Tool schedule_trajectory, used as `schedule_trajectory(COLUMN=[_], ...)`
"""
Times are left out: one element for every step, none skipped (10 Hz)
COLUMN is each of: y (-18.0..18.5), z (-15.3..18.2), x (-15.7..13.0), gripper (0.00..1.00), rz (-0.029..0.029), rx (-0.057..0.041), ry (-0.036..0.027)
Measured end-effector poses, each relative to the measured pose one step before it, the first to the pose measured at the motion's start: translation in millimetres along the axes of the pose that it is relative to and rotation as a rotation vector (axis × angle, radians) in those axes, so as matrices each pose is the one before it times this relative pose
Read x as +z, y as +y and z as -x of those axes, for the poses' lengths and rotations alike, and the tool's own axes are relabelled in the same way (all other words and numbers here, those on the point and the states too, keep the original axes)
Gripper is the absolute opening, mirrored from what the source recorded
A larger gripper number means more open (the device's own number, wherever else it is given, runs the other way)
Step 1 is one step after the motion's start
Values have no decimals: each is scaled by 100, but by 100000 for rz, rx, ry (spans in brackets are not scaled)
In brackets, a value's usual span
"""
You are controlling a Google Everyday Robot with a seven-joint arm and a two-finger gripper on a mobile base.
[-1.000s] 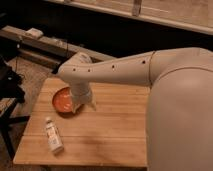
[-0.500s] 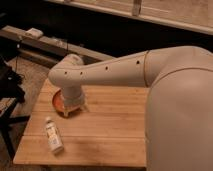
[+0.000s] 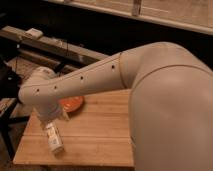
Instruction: Place the bottle in the ceramic bowl
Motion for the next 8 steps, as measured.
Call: schedule_trajectory(y=[1803, 569, 343, 457, 254, 71, 16, -96], z=[591, 559, 384, 524, 431, 486, 405, 287], x=[992, 1082, 945, 1173, 1204, 1056, 848, 564], gripper=[65, 65, 65, 65, 65, 65, 65, 65], rz=[648, -207, -59, -416, -1106, -1034, -846, -505], rx=[-4615, -2231, -1005, -1224, -788, -200, -82, 128], ry=[613, 924, 1283, 1517, 1681, 1838, 2180, 1517])
